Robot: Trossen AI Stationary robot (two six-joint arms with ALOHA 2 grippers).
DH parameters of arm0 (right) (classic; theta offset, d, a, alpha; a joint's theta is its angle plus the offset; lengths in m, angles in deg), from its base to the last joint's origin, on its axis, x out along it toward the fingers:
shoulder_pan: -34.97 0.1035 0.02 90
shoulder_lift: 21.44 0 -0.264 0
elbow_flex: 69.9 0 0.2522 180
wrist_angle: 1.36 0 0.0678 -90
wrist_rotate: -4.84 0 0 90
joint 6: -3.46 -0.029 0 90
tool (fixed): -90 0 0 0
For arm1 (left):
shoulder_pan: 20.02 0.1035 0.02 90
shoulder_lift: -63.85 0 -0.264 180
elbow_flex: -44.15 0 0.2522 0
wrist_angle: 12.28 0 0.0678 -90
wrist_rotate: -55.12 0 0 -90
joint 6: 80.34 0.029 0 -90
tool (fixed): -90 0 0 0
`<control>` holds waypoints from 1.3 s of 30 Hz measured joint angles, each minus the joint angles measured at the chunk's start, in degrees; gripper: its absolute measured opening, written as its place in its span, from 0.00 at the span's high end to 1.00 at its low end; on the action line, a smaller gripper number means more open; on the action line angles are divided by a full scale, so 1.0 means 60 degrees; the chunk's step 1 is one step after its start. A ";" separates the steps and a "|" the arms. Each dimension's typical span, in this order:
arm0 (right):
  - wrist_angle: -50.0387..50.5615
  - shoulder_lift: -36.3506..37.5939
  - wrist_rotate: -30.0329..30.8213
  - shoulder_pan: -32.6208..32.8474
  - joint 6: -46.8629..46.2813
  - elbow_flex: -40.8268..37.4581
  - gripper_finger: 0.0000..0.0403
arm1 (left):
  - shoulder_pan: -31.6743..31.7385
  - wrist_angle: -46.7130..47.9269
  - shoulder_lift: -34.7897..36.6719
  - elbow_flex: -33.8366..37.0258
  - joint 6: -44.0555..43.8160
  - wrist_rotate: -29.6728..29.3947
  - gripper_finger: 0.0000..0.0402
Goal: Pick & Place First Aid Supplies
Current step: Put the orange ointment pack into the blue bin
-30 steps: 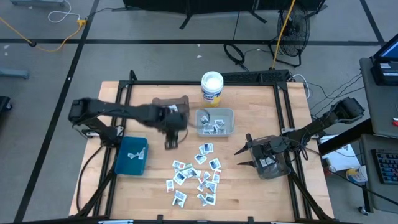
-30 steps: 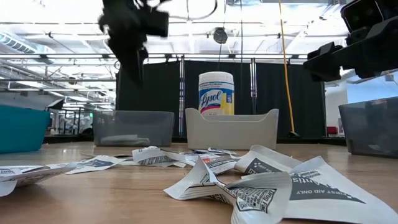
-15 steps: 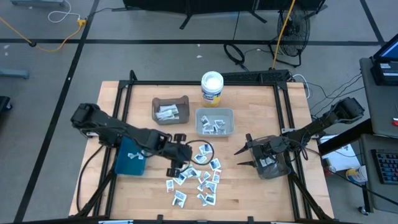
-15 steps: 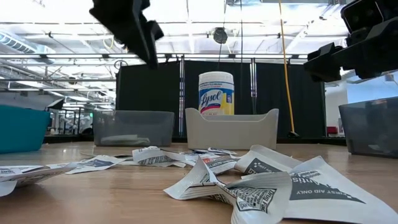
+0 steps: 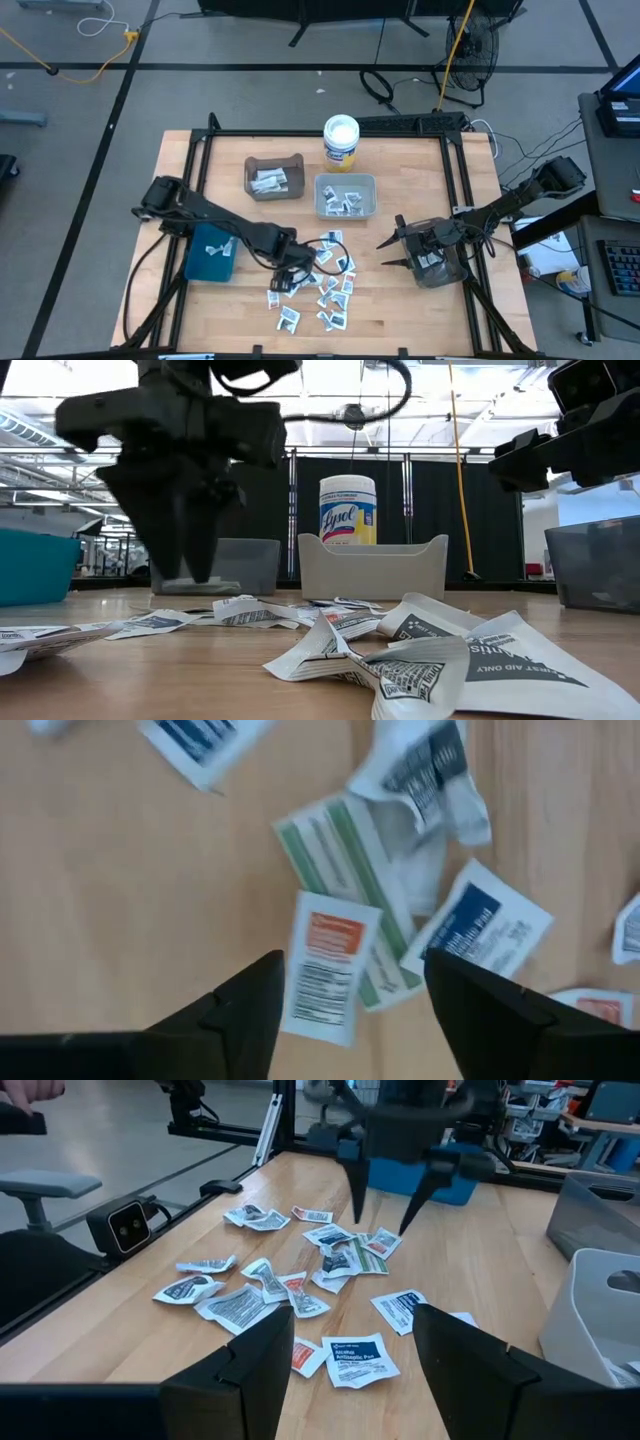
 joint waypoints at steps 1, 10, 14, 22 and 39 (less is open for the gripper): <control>-0.0002 0.0000 0.0000 0.0000 0.0007 0.0000 0.50 | 0.0004 0.0017 -0.0062 0.0000 -0.0046 0.0100 0.37; 0.0000 0.0000 0.0004 0.0000 -0.0034 0.0000 0.50 | 0.0024 0.0265 -0.0421 0.0282 -0.0066 0.0038 0.35; 0.0000 0.0000 0.0004 0.0000 -0.0037 0.0000 0.50 | 0.0021 0.0509 -0.0408 0.0313 -0.0149 0.0034 0.40; 0.0000 0.0000 0.0004 0.0000 -0.0019 0.0000 0.50 | 0.0085 0.0800 -0.0408 0.0313 -0.0027 0.0041 0.48; 0.0000 0.0000 0.0007 0.0000 -0.0008 0.0000 0.50 | 0.0540 0.1159 -0.0408 0.0321 0.0386 0.0094 0.59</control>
